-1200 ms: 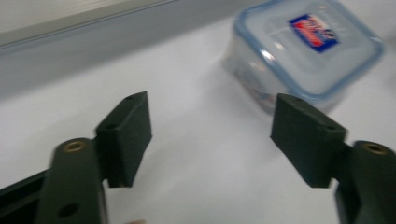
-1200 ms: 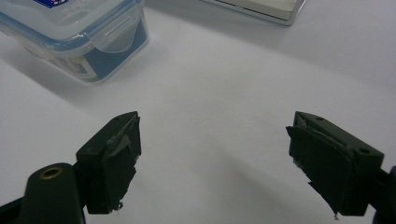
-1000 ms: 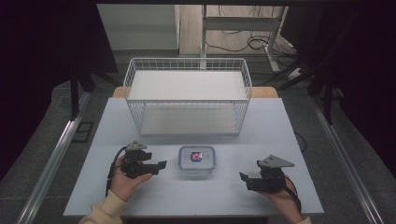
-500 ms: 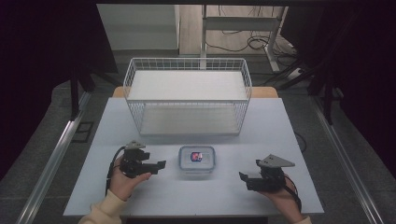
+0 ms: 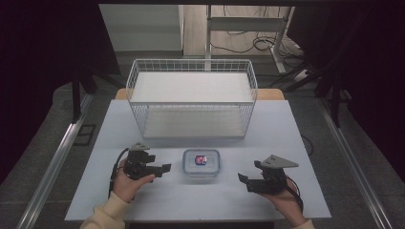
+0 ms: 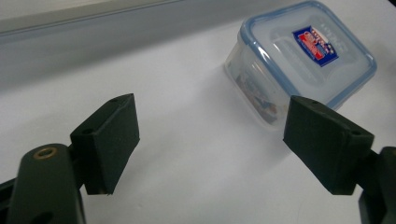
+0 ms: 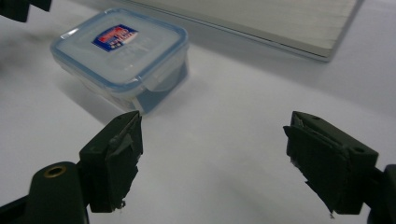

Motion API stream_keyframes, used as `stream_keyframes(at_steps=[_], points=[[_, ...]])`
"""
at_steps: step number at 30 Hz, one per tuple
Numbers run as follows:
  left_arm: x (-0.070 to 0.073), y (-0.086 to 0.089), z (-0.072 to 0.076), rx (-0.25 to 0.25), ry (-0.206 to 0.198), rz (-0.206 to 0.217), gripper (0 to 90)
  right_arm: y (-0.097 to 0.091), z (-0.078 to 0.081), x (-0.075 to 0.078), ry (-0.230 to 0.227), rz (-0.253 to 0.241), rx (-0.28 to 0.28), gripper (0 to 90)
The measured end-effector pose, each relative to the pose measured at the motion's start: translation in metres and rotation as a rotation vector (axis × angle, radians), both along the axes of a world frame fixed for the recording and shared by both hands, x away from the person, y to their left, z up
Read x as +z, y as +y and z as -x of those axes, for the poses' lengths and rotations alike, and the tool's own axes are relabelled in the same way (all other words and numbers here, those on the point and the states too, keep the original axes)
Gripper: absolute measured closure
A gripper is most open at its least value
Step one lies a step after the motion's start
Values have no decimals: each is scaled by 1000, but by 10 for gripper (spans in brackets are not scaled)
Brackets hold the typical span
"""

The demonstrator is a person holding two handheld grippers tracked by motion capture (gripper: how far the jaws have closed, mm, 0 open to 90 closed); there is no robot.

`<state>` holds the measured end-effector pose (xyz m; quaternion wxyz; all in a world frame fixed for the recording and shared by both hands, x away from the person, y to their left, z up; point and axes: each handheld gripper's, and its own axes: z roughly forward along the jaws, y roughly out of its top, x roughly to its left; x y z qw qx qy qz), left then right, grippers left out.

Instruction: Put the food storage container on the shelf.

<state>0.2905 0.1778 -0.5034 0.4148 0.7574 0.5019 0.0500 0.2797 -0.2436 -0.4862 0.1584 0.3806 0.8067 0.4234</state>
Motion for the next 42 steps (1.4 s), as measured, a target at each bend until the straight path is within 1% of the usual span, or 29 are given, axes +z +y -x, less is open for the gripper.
stream_keyframes(at_steps=[2, 4, 5, 6, 8, 10, 11, 12, 14, 16, 17, 18, 20, 21, 22, 26, 27, 28, 32, 33, 34, 37, 39, 41, 42], points=[[2, 0, -2, -3, 4, 13, 171, 5, -3, 1, 16, -10, 13, 186], [4, 0, -6, -8, 13, 12, 170, 10, -7, 2, 29, -10, 27, 185], [6, 0, -8, -5, 18, 14, 168, 14, -12, 2, 60, -33, 34, 184], [8, 2, -11, -4, 23, 24, 168, 14, -12, 2, 60, -33, 34, 184], [13, 4, -15, 0, 27, 43, 166, 19, -19, 4, 97, -63, 34, 184], [15, 4, -17, 4, 21, 53, 166, 23, -24, 6, 112, -90, 37, 185], [15, 3, -19, 1, 26, 68, 168, 26, -27, 7, 125, -102, 36, 185], [13, 2, -21, -5, 39, 83, 170, 30, -31, 8, 139, -112, 35, 185], [10, -1, -25, -18, 68, 104, 168, 37, -36, 7, 160, -115, 33, 185], [8, -3, -27, -27, 94, 131, 164, 44, -43, 5, 198, -124, 30, 185], [7, -4, -29, -31, 113, 158, 163, 46, -45, 3, 211, -133, 28, 186], [7, -4, -30, -35, 124, 175, 163, 48, -49, 2, 234, -148, 25, 187], [4, -5, -34, -43, 153, 225, 164, 49, -53, 0, 257, -168, 21, 194], [3, -6, -36, -44, 163, 236, 165, 50, -55, -2, 274, -182, 20, 195], [1, -8, -38, -49, 174, 245, 166, 51, -56, -3, 279, -187, 21, 195], [-7, -16, -42, -71, 207, 249, 170, 55, -63, -10, 349, -244, 28, 199], [-9, -19, -43, -64, 223, 264, 171, 57, -66, -14, 366, -248, 28, 201], [-12, -21, -45, -69, 236, 271, 171, 57, -66, -14, 366, -248, 28, 201], [-20, -30, -48, -90, 263, 279, 186, 64, -70, -22, 412, -270, 24, 202], [-21, -34, -48, -91, 275, 290, 189, 65, -71, -23, 420, -274, 23, 203], [-24, -36, -50, -102, 287, 302, 190, 66, -72, -25, 431, -278, 22, 205], [-29, -41, -51, -128, 320, 320, 191, 67, -73, -29, 450, -281, 11, 212], [-30, -42, -51, -133, 327, 328, 192, 67, -74, -29, 462, -290, 11, 222], [-30, -42, -51, -134, 325, 335, 192, 67, -74, -30, 472, -303, 12, 225], [-30, -41, -51, -136, 329, 345, 192, 67, -74, -30, 474, -304, 11, 227]])
